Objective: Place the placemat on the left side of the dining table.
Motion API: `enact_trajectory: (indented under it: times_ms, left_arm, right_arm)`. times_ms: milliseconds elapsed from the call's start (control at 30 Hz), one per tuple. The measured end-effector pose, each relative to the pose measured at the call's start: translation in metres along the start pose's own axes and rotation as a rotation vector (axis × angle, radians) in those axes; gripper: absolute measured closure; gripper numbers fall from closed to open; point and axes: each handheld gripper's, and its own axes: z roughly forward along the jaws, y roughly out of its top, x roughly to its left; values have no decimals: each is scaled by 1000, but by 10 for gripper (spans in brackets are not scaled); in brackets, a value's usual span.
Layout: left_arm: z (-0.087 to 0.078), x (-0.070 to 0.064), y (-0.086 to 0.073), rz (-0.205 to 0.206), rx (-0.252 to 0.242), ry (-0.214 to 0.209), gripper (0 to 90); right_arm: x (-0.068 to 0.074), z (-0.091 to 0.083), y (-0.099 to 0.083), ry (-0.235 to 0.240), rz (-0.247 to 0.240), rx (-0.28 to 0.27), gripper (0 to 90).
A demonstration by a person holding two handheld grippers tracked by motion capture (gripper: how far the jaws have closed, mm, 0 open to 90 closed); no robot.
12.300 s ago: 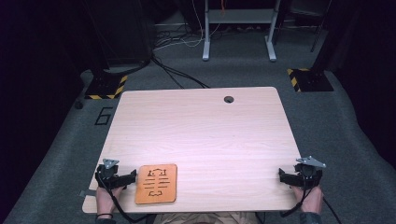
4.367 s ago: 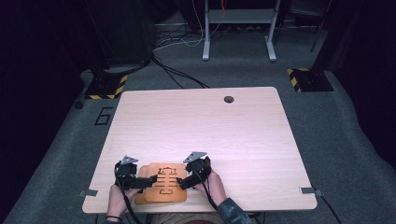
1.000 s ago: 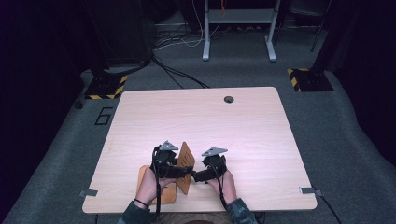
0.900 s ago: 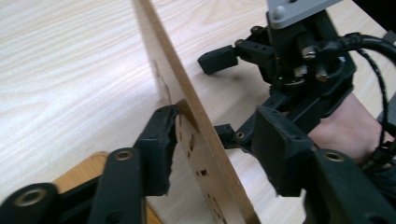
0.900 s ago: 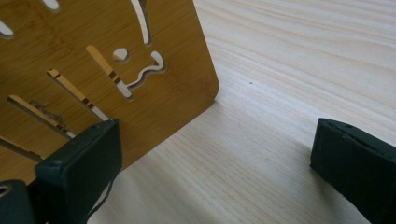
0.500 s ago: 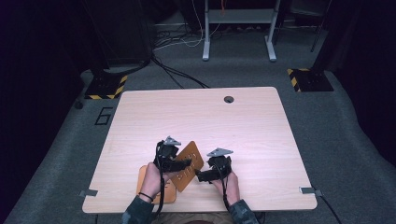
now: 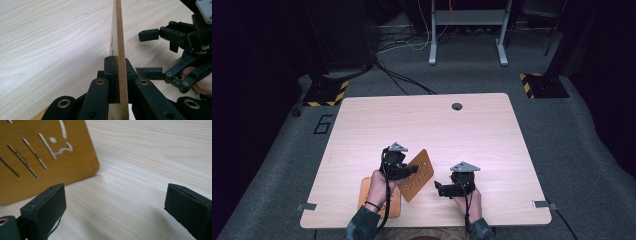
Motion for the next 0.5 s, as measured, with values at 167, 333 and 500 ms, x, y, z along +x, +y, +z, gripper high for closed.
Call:
enact_trajectory:
  times_ms: [167,333,500]
  left_arm:
    - [-3,1,2,0,-20,-1,861]
    - [-8,5,2,-2,-36,9,861]
    - [-15,12,1,-19,-55,16,861]
  right_arm:
    - [-11,-11,-4,-62,6,2,23]
    - [-26,-21,-7,-92,-1,16,13]
    - [-43,-34,-11,-151,12,24,7]
